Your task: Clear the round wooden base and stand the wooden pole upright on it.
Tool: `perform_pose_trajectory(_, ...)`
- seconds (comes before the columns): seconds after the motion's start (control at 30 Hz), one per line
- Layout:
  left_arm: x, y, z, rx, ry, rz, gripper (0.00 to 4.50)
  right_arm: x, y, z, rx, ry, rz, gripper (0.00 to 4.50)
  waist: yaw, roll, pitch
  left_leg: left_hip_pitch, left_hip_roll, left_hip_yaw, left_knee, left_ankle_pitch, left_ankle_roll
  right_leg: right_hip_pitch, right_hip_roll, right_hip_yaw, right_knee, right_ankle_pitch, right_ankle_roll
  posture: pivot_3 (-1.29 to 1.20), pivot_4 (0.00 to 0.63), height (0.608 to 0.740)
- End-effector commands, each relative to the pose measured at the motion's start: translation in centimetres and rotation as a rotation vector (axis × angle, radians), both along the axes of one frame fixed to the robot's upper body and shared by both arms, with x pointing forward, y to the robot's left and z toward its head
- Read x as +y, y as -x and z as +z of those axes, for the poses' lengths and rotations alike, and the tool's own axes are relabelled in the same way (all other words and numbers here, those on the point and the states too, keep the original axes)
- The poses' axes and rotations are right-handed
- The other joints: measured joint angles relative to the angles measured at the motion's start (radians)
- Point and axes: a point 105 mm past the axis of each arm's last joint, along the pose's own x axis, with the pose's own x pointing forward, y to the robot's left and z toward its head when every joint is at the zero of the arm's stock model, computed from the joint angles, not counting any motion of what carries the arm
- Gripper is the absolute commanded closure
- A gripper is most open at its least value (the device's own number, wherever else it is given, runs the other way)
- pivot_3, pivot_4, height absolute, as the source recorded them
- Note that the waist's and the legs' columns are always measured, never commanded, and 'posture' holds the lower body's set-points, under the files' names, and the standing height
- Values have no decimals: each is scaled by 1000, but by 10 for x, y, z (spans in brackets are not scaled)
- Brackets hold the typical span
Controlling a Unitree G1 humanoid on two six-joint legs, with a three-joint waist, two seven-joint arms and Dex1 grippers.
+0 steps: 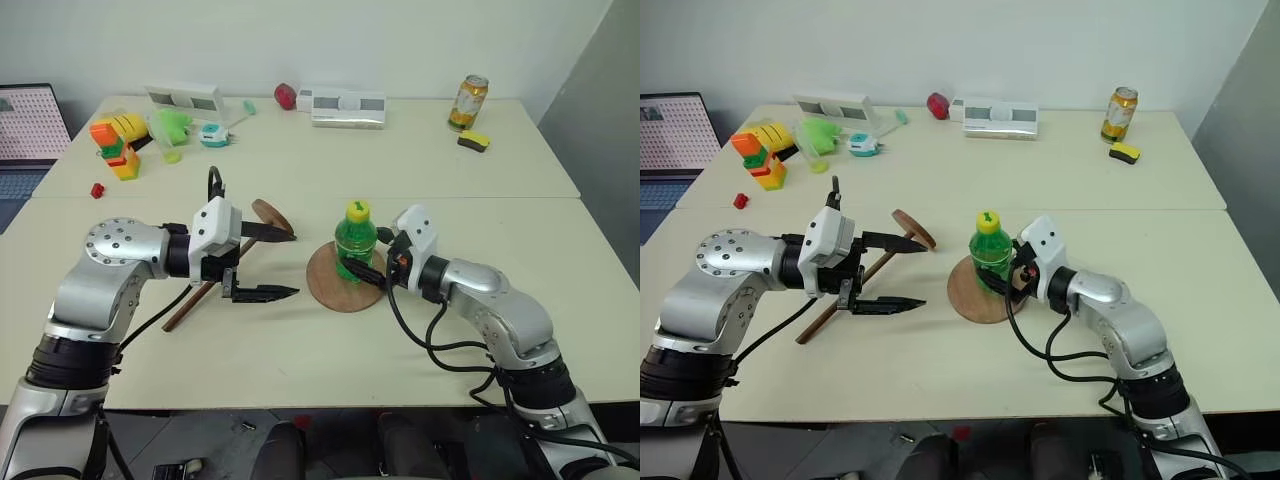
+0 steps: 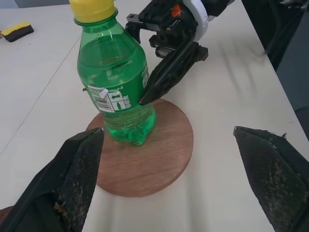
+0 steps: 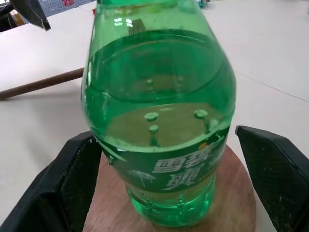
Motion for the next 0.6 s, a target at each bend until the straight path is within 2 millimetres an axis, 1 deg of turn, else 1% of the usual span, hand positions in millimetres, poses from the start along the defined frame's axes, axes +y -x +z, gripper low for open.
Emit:
perform_pose_trajectory(0.03,-2,1,11,-59,25,5,0,7,2,15,-66,-28,35,920,-1,0,0,0,0,0,0,0,0,0,0,0,0,0,0,0,150,740)
perform_pose_trajectory(0.07,-2,0,11,-62,34,13,0,7,1,18,-70,-40,30,1114,-2,0,0,0,0,0,0,0,0,0,0,0,0,0,0,0,150,740)
perform_pose_trajectory(0.1,-3,-1,12,-64,42,21,0,6,0,20,-76,-52,26,1173,-2,0,0,0,0,0,0,0,0,0,0,0,0,0,0,0,150,740)
perform_pose_trajectory(0.2,-5,-1,11,-63,59,29,0,2,-1,27,-94,-73,10,1222,-3,0,0,0,0,0,0,0,0,0,0,0,0,0,0,0,150,740)
perform_pose_trajectory(0.27,-9,-1,10,-61,77,35,0,-9,-4,41,-151,-85,-43,1223,-3,0,0,0,0,0,0,0,0,0,0,0,0,0,0,0,150,740)
perform_pose_trajectory(0.33,-12,-2,10,-62,93,42,0,-25,-12,54,-188,-112,-141,1223,1,0,0,-1,0,0,0,0,0,0,0,0,0,0,0,0,150,740)
perform_pose_trajectory(0.37,-13,-3,10,-65,105,45,0,-38,-20,61,-214,-120,-209,1223,1,0,0,-1,0,0,0,0,0,0,-1,0,0,0,0,0,150,740)
perform_pose_trajectory(0.4,-15,-3,11,-67,117,48,0,-49,-27,67,-236,-130,-273,1223,2,0,0,-1,0,0,0,0,0,0,-1,0,0,0,0,0,150,740)
perform_pose_trajectory(0.43,-15,-4,12,-68,124,50,0,-57,-32,71,-250,-136,-312,1223,2,0,0,-1,0,0,0,0,0,0,-1,0,0,0,0,0,150,740)
perform_pose_trajectory(0.47,-16,-4,12,-69,128,51,0,-61,-34,73,-256,-140,-333,1223,1,0,0,-1,-1,0,0,0,0,0,-1,0,0,0,0,0,150,740)
perform_pose_trajectory(0.53,-19,-5,14,-72,142,51,0,-79,-48,75,-271,-121,-428,1223,1,0,0,-1,0,0,0,0,0,0,-1,0,0,0,0,0,150,740)
perform_pose_trajectory(0.6,-22,-7,14,-75,153,53,0,-105,-69,75,-281,-89,-579,1223,0,0,0,-1,0,0,0,0,0,-1,0,0,0,0,0,0,150,740)
